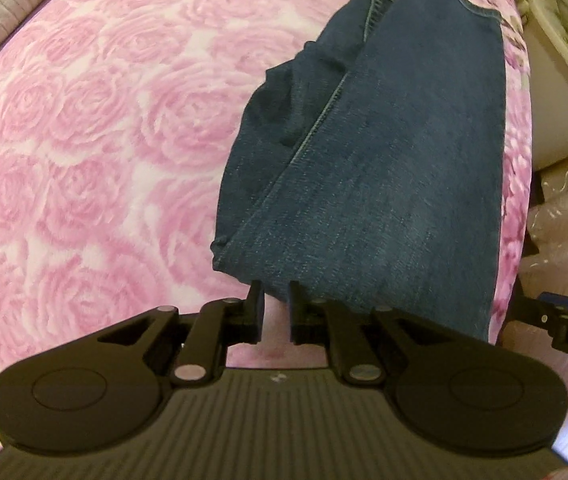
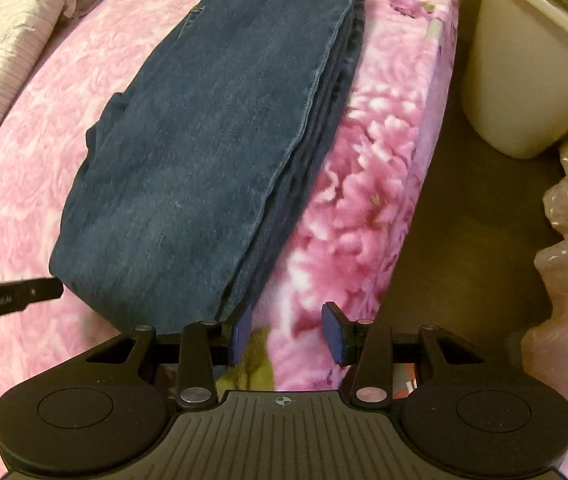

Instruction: Fold clothes

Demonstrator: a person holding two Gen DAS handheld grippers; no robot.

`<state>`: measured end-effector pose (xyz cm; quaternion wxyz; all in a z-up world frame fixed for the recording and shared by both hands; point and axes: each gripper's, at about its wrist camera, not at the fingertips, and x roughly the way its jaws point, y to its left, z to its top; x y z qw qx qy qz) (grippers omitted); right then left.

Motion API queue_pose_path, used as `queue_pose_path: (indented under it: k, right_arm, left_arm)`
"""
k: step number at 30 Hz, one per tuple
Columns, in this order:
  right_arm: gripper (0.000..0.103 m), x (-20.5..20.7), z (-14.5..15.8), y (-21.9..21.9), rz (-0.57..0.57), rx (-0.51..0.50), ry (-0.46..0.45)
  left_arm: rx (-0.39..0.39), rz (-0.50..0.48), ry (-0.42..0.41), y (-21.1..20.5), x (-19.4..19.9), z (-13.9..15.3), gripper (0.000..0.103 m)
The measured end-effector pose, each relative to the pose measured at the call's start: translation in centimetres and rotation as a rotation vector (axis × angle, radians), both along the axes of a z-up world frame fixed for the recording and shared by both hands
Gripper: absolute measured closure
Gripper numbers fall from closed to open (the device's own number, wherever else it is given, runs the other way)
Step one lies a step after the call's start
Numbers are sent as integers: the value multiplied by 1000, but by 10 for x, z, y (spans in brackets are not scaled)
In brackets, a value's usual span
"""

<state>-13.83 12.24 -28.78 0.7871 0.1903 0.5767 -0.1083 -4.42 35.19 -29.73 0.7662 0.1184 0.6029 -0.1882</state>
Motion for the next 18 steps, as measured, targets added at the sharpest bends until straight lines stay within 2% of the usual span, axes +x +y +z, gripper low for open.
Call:
queue_pose_path:
  k: [7,10,13,15,18]
  right_arm:
    - [60,-13,4,2,-14,-14,-15]
    - [60,-16,3,1,-16,-6,-19]
    - [60,-17,5,-5,-2,-8,-41]
    - [60,-17,8,-10,11,-20,-60]
    - [60,-14,13,-23,48,-34,-76]
  left_arm:
    - [8,-19,3,-2,-4,0,95]
    - [-34,-4,0,3,-7,2,95]
    - [-183,98,39,20,-13,3,88]
    - [-299,195,74,35,-21,0,87]
    - [-423,350,112,50,-42,-7,86]
